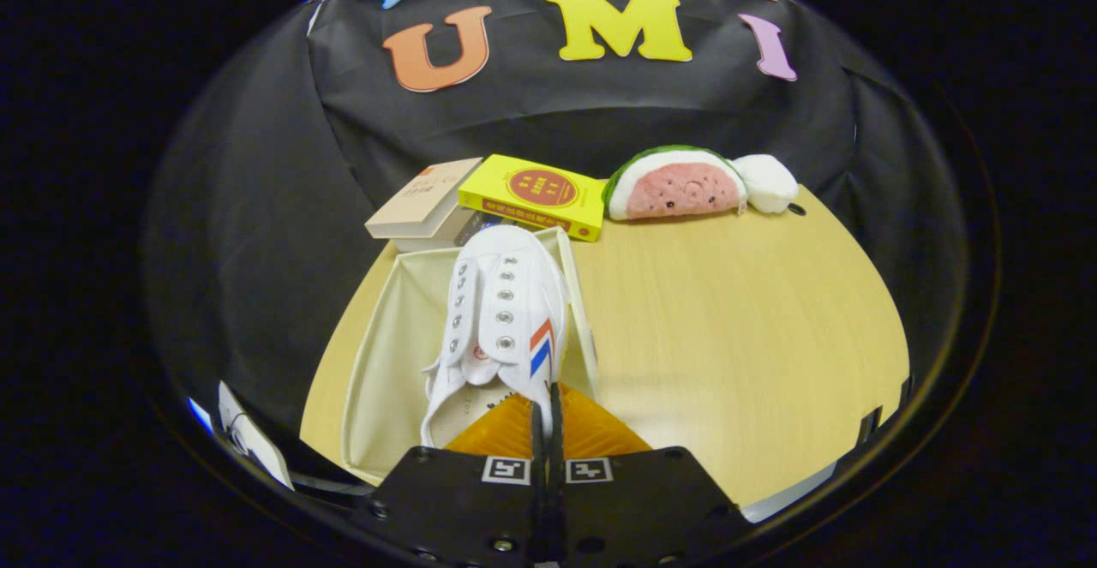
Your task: Open the storage box then place both shoes into the box .Put the left shoe in first, then the right shoe, with the right side of both shoes facing outward in a uniform manner.
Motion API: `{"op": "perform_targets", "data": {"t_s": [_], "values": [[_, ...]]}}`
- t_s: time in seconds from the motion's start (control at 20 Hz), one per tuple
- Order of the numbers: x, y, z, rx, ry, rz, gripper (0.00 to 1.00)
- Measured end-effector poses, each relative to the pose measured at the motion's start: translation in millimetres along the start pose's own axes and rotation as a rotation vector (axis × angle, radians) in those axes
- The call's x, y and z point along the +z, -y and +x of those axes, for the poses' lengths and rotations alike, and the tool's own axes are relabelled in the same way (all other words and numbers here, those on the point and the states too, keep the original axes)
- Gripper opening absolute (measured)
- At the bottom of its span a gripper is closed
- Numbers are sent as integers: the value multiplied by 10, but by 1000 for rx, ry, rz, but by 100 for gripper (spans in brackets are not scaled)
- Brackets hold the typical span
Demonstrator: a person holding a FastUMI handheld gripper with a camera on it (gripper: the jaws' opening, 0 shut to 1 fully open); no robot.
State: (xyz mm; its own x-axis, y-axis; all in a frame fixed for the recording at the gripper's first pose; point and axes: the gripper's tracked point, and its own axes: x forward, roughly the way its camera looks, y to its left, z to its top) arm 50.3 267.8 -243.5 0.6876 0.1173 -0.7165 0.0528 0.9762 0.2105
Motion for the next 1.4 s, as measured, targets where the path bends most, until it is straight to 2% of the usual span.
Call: {"op": "perform_targets", "data": {"t_s": [0.1, 0.15, 0.2, 0.35, 0.6, 0.9, 1.4], "values": [[-74, -71, 72, 37, -29, 44, 0], [-56, -78, 51, 48, -23, 52, 15], [-52, -119, 45, 55, -15, 36, 21], [14, -203, -31, 76, 14, -12, 74], [154, -100, -167, 61, 75, -48, 96], [632, 417, -580, 8, 225, -35, 96], [1326, 1949, -1699, -139, 512, 33, 96]]}}
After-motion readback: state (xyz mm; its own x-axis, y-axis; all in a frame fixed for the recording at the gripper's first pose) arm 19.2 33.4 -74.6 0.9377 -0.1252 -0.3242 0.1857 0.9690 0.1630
